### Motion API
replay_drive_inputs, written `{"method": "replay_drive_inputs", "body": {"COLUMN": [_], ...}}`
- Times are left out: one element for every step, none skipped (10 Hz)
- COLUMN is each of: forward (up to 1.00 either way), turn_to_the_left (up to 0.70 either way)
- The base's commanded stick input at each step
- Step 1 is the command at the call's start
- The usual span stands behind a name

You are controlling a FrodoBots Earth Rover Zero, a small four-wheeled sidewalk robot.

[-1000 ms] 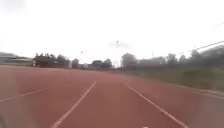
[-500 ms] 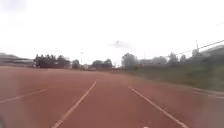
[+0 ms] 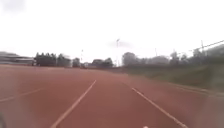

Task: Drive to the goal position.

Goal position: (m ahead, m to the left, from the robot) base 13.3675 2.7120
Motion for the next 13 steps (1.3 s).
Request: {"method": "replay_drive_inputs", "body": {"forward": [0.7, 0.7, 0.7, 0.7, 0.7, 0.7, 0.7, 0.7, 0.7, 0.7, 0.7, 0.7, 0.7], "turn_to_the_left": [0.0, 0.0, 0.0, 0.0, 0.0, 0.0, 0.0, 0.0, 0.0, 0.0, 0.0, 0.0, 0.0]}}
